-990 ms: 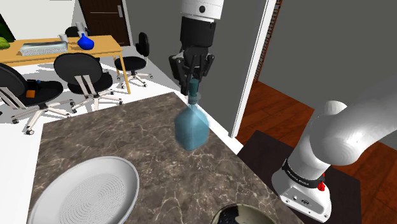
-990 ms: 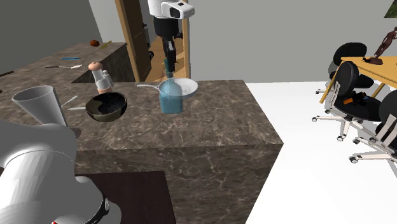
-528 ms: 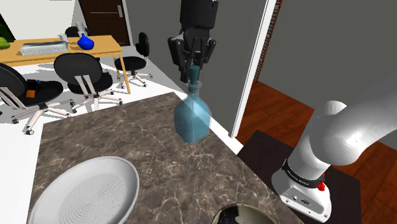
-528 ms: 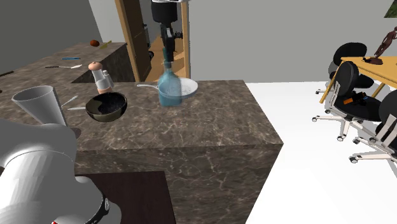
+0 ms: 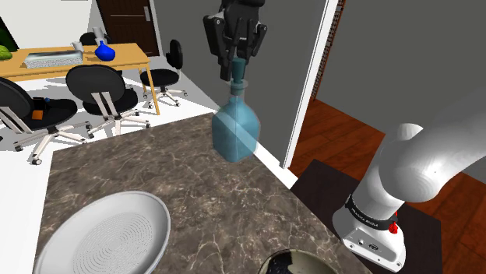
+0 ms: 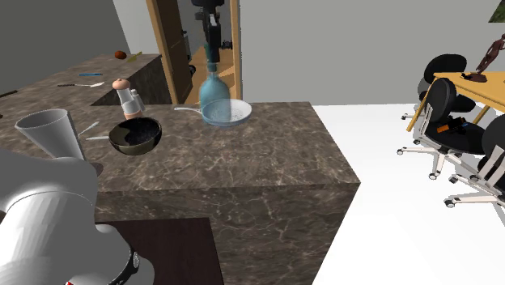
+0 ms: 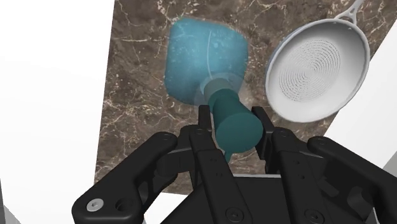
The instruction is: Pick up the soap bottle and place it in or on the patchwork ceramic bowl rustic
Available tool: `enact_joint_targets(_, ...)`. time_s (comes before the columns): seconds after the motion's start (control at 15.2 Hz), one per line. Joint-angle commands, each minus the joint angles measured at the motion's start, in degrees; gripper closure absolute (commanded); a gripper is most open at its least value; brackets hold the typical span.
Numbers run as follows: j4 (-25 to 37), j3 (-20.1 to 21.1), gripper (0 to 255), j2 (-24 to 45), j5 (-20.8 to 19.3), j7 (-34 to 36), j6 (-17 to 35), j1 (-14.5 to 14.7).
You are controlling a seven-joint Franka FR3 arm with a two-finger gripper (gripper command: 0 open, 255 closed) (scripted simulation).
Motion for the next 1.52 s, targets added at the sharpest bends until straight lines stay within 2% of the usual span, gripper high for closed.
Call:
enact_joint_targets(0.0,2.11,-0.13,255,0.54,-0.2,0.21,-1.57,-0.11)
enact_joint_targets(0.13,3.64,-0.15,255,1.01,-0.34,0.43,-2.63,-0.18)
enact_joint_targets(0.79,5.1,5.06,255,-7.08,4.5,10.86,-9.6,3.58)
enact_joint_targets(1.45,13.29,12.62,255,-9.59,9.3,24.0,-16.46,5.89)
